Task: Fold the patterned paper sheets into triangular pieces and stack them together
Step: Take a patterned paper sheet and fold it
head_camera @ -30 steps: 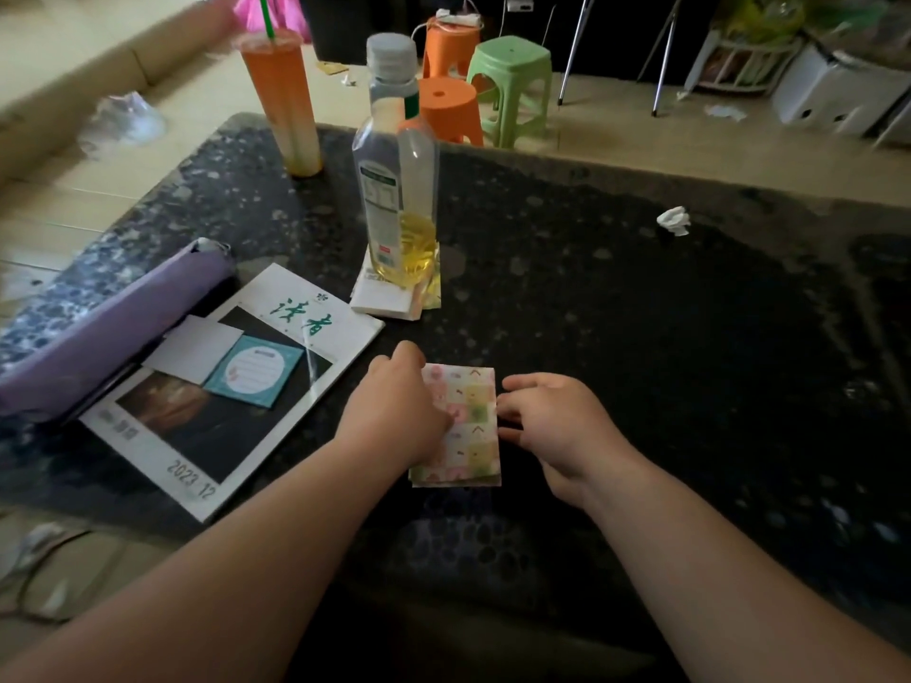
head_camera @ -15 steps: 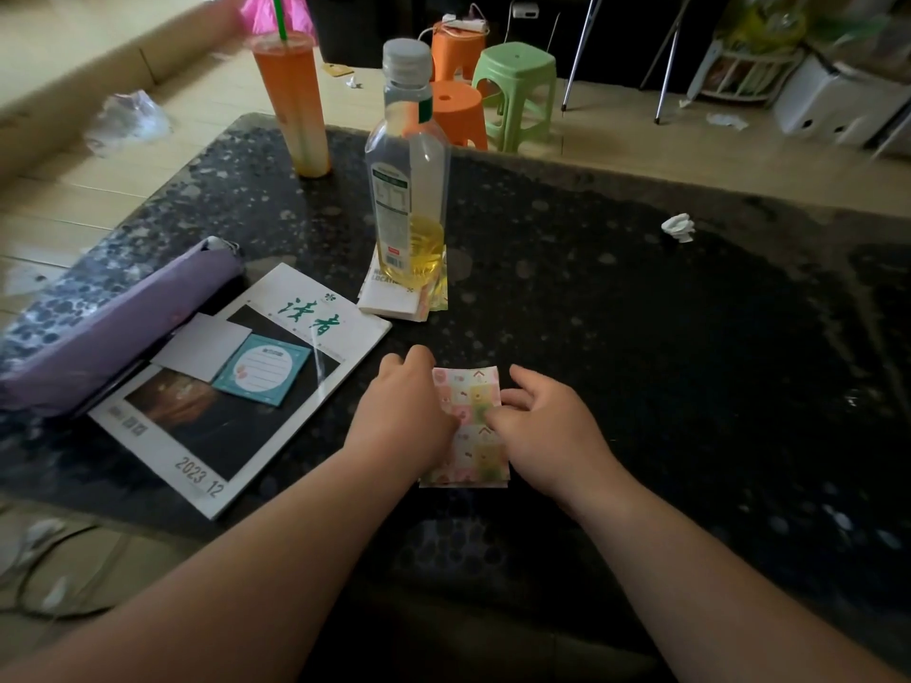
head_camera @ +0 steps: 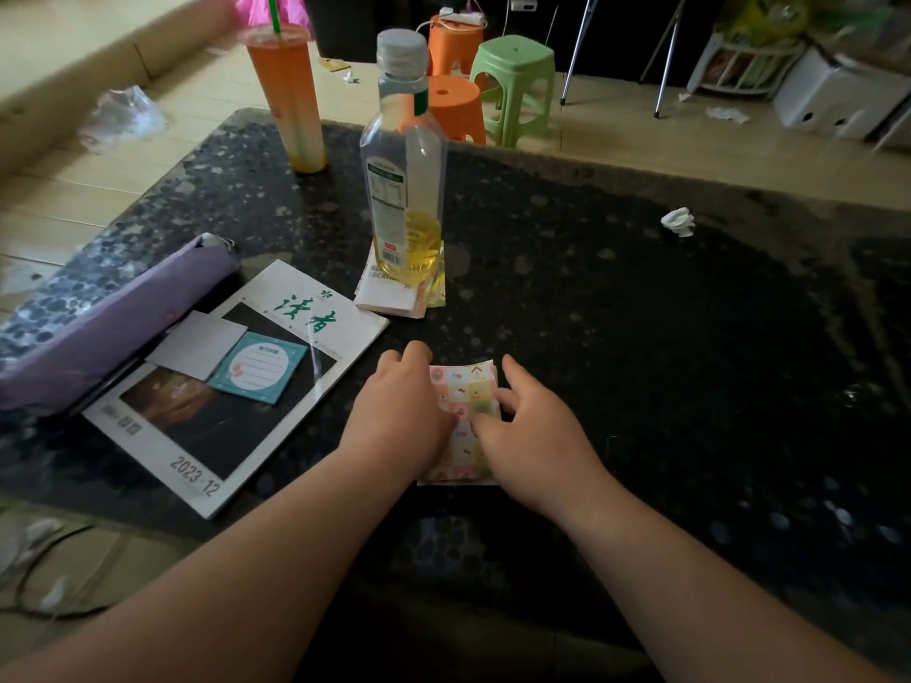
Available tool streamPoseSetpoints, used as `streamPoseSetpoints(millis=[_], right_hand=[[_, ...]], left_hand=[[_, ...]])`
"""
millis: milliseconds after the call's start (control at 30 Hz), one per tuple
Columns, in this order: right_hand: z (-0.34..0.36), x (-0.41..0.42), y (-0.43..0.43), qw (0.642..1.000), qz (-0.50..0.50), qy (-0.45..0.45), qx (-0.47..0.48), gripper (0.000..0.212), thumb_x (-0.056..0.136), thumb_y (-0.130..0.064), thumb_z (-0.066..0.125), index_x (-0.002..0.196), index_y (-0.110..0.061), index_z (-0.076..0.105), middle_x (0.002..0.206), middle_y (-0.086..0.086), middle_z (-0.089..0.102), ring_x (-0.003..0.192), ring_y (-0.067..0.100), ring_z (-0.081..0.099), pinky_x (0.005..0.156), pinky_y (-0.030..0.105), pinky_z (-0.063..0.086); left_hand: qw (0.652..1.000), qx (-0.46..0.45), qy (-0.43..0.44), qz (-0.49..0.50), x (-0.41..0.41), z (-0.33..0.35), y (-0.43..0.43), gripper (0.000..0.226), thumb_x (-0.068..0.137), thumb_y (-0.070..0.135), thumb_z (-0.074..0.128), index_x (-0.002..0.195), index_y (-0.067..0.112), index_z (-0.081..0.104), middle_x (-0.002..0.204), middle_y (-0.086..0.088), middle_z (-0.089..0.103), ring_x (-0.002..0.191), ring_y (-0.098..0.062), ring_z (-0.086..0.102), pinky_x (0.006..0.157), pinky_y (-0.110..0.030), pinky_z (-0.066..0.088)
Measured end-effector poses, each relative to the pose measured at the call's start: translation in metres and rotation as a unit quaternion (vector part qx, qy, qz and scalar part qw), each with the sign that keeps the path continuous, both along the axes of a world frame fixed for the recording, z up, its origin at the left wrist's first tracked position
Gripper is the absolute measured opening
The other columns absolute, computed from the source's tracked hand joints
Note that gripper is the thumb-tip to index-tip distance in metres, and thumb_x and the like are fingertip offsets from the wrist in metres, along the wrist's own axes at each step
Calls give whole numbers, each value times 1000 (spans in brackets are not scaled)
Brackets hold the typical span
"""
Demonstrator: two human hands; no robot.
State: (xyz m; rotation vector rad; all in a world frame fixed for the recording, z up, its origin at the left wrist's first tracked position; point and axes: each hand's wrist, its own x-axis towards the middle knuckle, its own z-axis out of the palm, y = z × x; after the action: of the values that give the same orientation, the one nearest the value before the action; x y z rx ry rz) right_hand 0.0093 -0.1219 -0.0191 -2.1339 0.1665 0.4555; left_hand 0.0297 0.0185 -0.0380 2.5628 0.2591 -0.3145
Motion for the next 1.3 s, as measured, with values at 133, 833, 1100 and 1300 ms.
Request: streamPoseSetpoints(millis=[133, 833, 1100, 1300], right_hand=[[-1, -1, 1, 1000, -8, -15, -10, 63, 101, -26, 59, 159, -30, 33, 139, -17, 56, 116, 1, 55, 96, 26, 53], [-7, 13, -8, 984, -62, 110, 124, 39, 104, -16, 43, 95, -19, 81, 89, 2, 80, 89, 21, 77, 90, 50, 61], [-6, 12, -9, 976, -76, 117, 169, 41, 104, -15, 49, 83, -21, 83, 88, 5, 80, 88, 22, 78, 90, 49, 61], [-4, 14, -11, 970, -98, 130, 180, 45, 106, -12, 46, 77, -24, 78, 81, 2, 79, 79, 17, 77, 80, 42, 64]], left_hand=[[1000, 11, 3, -8, 0, 1, 2, 56, 89, 34, 76, 135, 23, 46, 132, -3, 45, 115, -23, 54, 82, -29, 39], [965, -244, 66, 74, 4, -2, -3, 44, 82, 61, 74, 82, 18, 76, 77, 4, 76, 77, -13, 73, 79, -38, 62], [942, -314, 94, 72, 8, -2, 2, 40, 80, 54, 81, 83, 14, 79, 76, 1, 77, 74, -14, 76, 77, -32, 63], [945, -304, 98, 63, 9, -2, 2, 38, 79, 54, 82, 81, 16, 80, 76, 1, 77, 74, -14, 76, 79, -34, 63]])
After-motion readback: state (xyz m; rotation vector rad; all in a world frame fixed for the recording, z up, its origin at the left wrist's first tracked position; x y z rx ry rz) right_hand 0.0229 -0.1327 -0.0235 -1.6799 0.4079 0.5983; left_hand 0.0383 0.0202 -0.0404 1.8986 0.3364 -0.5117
